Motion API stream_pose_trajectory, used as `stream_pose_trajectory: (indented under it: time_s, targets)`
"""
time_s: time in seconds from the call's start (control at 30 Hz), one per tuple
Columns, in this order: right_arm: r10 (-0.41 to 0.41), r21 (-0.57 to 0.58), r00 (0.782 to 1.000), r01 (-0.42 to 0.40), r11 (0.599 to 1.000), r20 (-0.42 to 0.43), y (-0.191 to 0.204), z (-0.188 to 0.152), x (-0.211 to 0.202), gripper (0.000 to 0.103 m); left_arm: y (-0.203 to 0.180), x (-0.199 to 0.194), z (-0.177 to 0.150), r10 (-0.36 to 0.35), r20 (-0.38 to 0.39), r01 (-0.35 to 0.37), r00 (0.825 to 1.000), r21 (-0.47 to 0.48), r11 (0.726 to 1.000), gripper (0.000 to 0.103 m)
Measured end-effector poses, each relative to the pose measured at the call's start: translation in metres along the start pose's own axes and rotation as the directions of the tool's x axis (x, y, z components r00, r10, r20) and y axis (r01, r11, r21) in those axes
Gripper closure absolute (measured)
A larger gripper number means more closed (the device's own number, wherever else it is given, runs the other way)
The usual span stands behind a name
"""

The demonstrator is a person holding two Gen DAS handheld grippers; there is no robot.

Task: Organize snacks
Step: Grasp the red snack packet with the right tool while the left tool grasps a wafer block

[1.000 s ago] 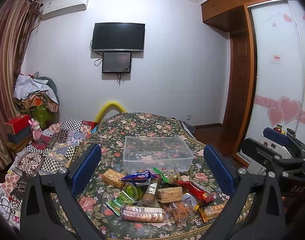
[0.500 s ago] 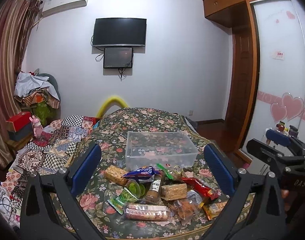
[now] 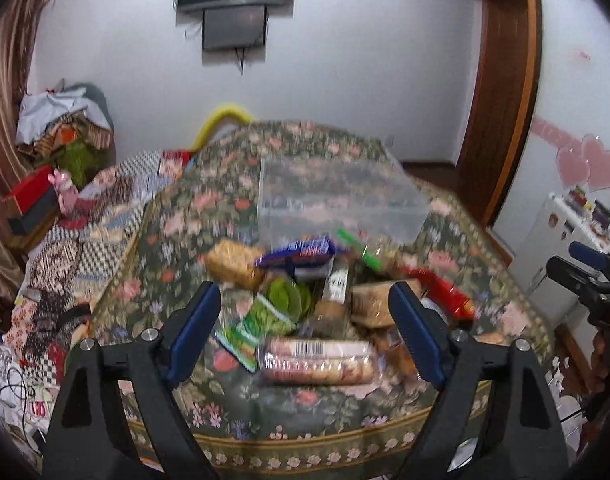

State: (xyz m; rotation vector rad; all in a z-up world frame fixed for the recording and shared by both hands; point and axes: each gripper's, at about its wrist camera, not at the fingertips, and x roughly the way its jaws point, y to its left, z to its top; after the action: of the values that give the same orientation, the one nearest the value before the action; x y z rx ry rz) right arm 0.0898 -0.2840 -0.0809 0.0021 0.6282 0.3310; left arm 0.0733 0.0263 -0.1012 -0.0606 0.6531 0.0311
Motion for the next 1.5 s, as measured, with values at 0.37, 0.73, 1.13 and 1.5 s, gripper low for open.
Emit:
stream_pose_trajectory:
  time_s: [0.37,0.73,1.13,1.5]
  targets:
    - [0.044,0.052,0.989,-0.037,0.998,-0.139,-0.013,-0.015,0.044,0.000,-0.027,0.064,-0.009,-0.103,-0.148,0.097,0.984,-0.043,0.994,0.017]
    - [0.143,0.056,0.968,-0.134,0.989,-0.206,-0.011,-0.013,0.087,0.001,-0.065,0.115,-0.012,-0.160,-0.231,0.155,0.960,-0.040,0.987,0.017]
    - [0.214,0.064,0.935,-0.204,0.977,-0.282,0.000,-0.014,0.124,0.007,-0.067,0.133,-0.013,-0.140,-0.212,0.138,0.967,-0.024,0.990,0.046]
    - [0.244,0.123,0.917,-0.215,0.969,-0.315,-0.004,-0.018,0.136,0.041,-0.062,0.127,-0.009,-0.149,-0.195,0.147,0.969,-0.022,0.989,0.047]
